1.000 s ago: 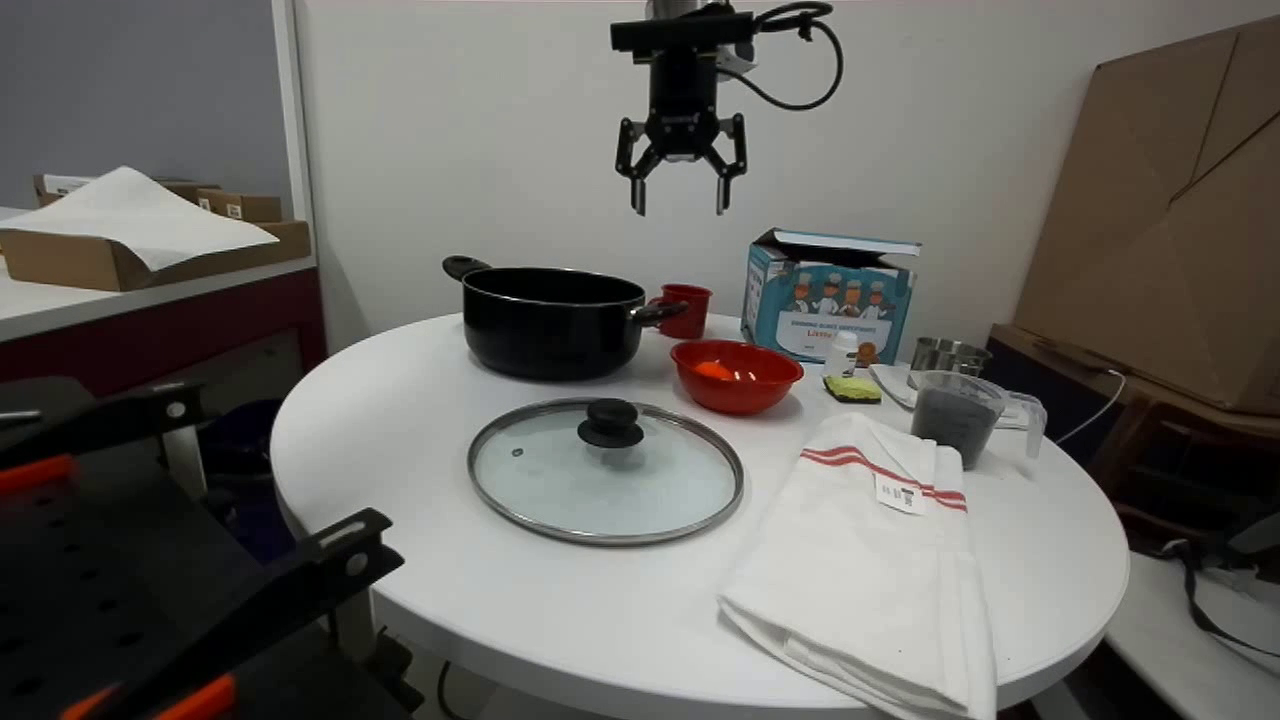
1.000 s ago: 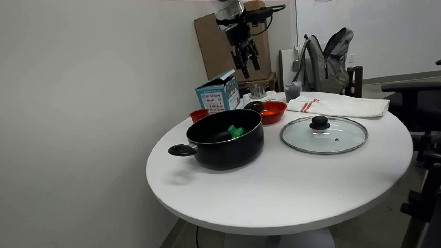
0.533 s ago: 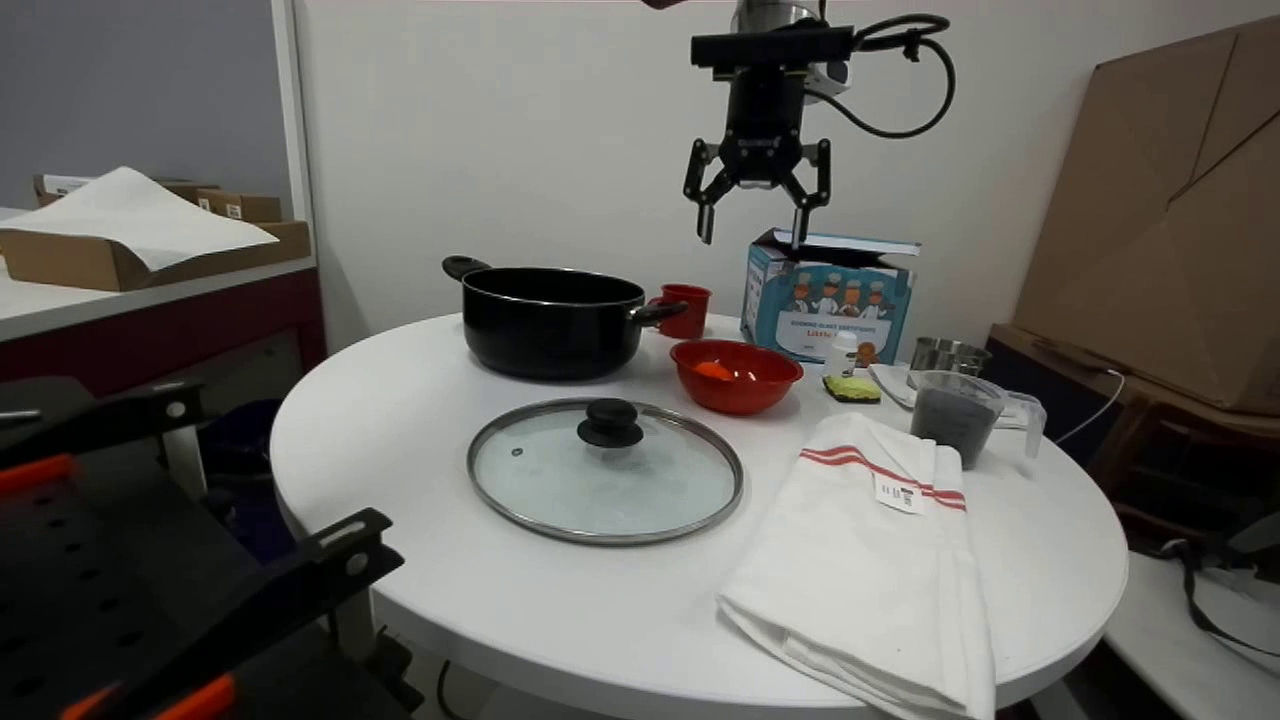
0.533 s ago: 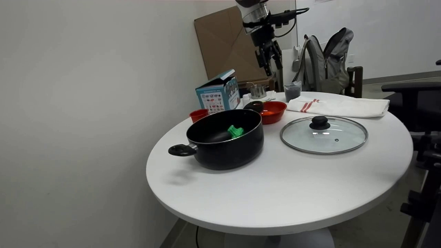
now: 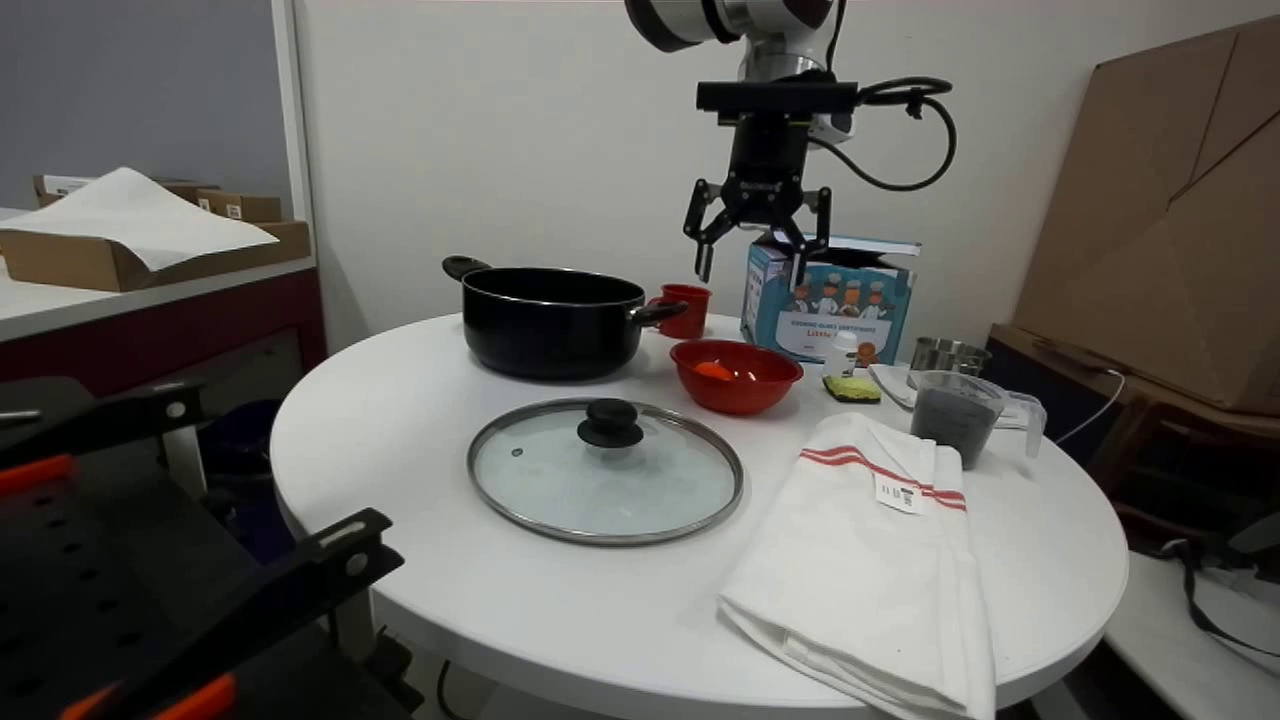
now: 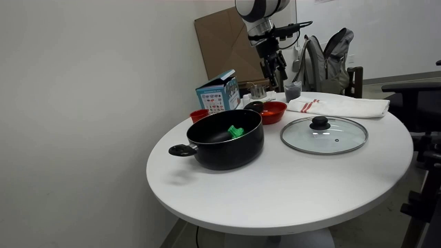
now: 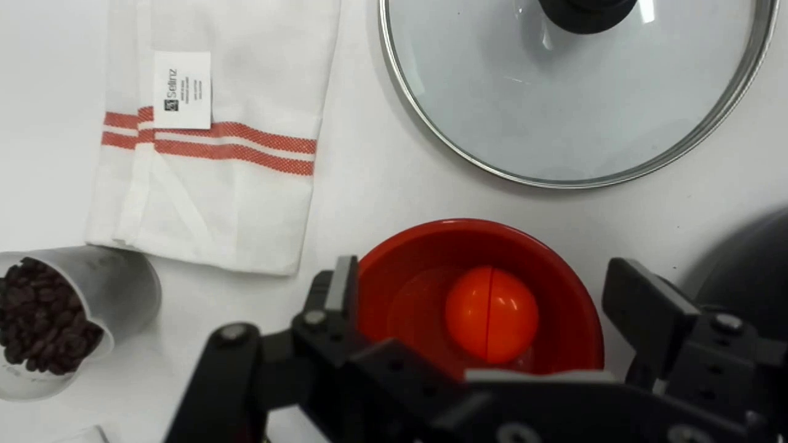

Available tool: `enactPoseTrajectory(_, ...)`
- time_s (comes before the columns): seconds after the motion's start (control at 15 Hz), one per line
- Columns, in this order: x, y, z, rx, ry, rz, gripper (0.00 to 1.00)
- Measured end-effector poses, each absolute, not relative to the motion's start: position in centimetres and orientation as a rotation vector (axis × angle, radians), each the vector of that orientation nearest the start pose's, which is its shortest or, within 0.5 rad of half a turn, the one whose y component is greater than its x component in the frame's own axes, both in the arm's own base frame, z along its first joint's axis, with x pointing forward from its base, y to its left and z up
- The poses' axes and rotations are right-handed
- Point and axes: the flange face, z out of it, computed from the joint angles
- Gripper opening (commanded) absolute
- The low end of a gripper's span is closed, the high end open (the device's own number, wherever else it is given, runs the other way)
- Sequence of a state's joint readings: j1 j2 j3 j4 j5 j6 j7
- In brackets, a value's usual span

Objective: Pick the items in the bowl and put it in the pot

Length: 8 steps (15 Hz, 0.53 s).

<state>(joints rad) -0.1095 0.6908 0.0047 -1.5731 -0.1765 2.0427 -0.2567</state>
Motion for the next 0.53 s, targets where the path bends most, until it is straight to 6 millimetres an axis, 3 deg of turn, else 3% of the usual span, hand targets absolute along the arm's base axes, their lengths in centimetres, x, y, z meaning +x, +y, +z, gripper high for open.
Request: enactPoseTrajectory(0.53, 68.2, -9.8, 18.8, -3.174, -0.343, 0.404, 1.00)
